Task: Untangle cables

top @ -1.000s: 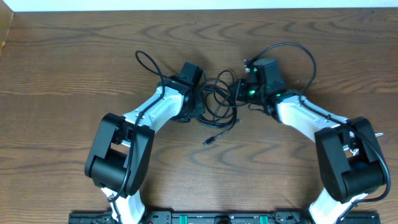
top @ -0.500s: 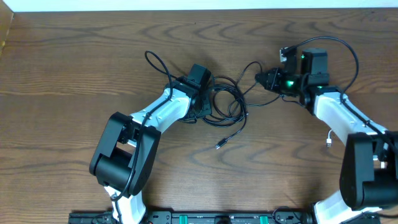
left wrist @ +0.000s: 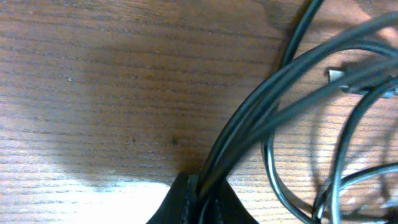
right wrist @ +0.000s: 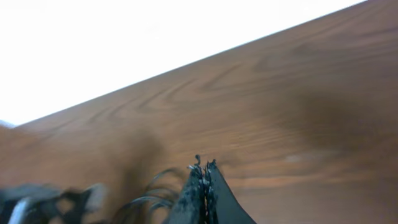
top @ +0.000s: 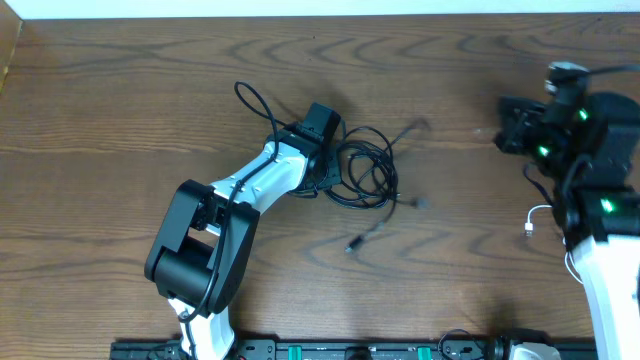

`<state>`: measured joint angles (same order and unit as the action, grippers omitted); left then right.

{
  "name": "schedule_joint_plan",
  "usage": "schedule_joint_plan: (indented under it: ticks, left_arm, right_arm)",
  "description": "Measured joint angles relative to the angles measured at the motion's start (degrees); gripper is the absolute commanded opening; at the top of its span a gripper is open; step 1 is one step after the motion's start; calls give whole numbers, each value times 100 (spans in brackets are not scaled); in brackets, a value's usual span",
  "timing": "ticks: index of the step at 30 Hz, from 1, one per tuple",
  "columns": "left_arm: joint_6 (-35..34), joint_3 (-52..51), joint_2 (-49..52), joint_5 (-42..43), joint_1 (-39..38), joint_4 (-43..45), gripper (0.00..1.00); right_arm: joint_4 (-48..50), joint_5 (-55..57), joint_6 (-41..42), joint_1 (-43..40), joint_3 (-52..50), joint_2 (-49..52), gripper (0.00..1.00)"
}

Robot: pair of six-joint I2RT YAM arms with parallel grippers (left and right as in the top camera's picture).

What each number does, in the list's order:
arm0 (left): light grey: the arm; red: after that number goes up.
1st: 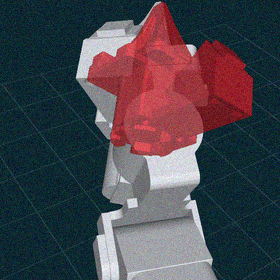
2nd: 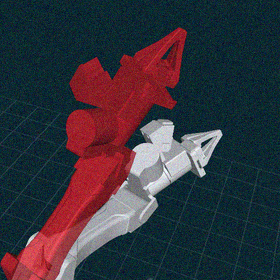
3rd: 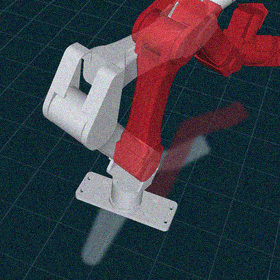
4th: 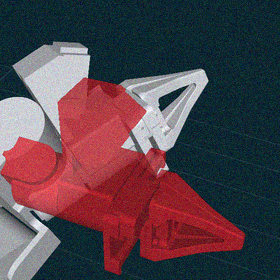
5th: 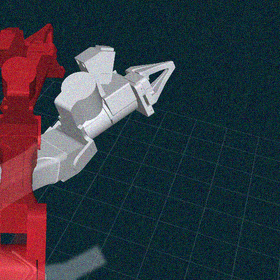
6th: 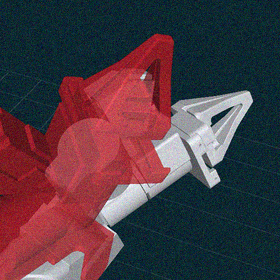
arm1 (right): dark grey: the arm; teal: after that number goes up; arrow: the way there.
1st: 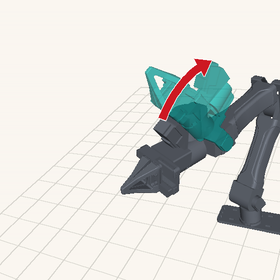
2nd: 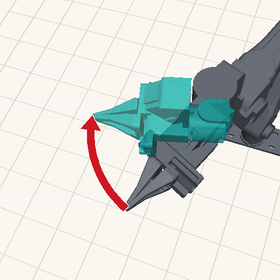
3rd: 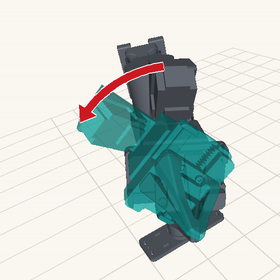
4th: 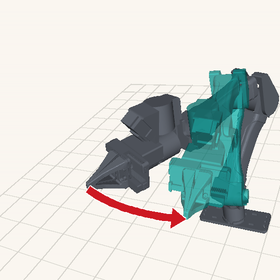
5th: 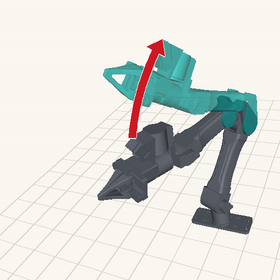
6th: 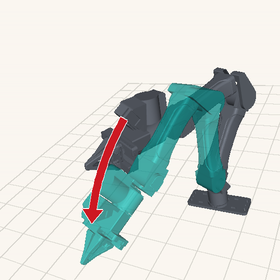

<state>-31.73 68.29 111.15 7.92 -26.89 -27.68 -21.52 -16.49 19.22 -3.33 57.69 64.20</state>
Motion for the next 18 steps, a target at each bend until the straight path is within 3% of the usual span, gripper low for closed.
schedule_joint_plan:
  ticks: [2,5,10,14,18]
  left_arm:
    - [0,0,0,0,0,0,8]
    - [0,0,0,-7,0,0,8]
    - [70,-2,9,140,4,94,8]
    - [850,-2,118,1005,24,564,8]
    - [1836,-4,205,1676,9,667,8]
  right_arm:
    - [-267,632,-44,0,0,-273,2]
    - [-662,1344,-57,0,2,-387,21]
    - [-1104,1091,-66,35,2,-57,34]
    - [-1165,656,-66,258,2,535,51]
    - [-907,415,-66,577,-2,1272,57]
